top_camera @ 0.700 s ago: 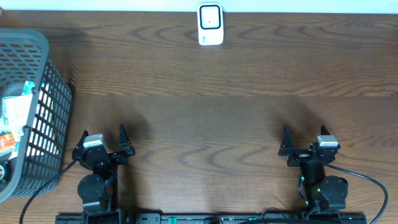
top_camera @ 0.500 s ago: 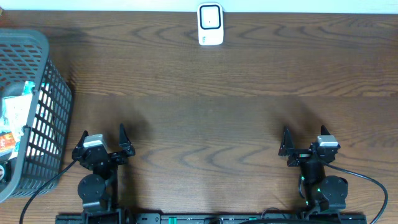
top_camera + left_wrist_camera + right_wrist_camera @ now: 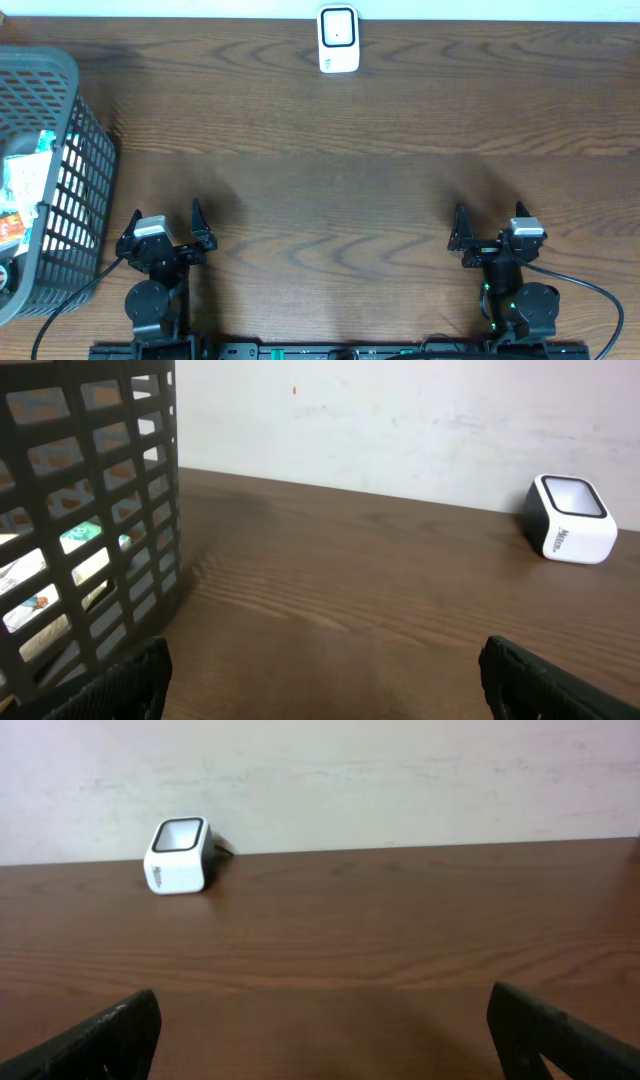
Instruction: Scan the item barcode
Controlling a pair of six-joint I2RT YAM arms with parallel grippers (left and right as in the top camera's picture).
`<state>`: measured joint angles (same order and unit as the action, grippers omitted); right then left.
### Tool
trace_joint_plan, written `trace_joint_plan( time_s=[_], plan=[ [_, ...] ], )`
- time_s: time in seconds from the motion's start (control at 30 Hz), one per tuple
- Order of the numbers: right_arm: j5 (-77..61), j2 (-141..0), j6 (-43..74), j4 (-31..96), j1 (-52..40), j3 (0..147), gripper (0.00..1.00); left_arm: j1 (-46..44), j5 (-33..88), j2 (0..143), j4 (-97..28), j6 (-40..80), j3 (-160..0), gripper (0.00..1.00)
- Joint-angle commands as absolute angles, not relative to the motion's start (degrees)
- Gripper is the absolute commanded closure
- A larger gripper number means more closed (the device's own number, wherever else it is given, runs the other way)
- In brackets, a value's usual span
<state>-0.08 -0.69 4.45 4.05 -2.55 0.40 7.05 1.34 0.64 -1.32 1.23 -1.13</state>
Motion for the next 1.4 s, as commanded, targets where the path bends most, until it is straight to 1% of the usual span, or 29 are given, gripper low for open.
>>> trace_joint_plan(
  time_s=[0.0, 0.43, 0.73, 0.93, 1.07, 1.23, 1.37],
  plan=[
    [-0.2, -0.4, 3.8, 4.3, -3.1, 0.3, 0.01, 6.9, 0.8, 0.6, -2.2, 0.4, -0.2, 0.02],
    [-0.2, -0.4, 3.8, 4.3, -3.1, 0.3, 0.01, 6.9, 0.8, 0.6, 1.2, 0.5, -0.8, 0.02],
    [-0.2, -0.4, 3.8, 4.3, -3.1, 0.3, 0.01, 6.9, 0.8, 1.9, 1.2, 1.2, -7.4, 0.02],
    [-0.2, -0.4, 3.8, 4.3, -3.1, 0.3, 0.01, 6.9, 0.8, 9.1, 1.1, 1.6, -14.2, 0.02],
    [-0.2, -0.4, 3.8, 4.3, -3.1, 0.3, 0.01, 6.9, 1.1, 17.3, -1.0, 1.6, -21.8, 0.02],
    [-0.2, -0.4, 3.8, 4.3, -3.1, 0.3, 0.01, 6.9, 5.0, 29.2, -8.4, 1.5, -35.0, 0.03],
    [-0.2, -0.4, 3.8, 4.3, -3.1, 0.3, 0.01, 6.9, 5.7, 41.0, -19.2, 1.5, -49.3, 0.02]
  ],
)
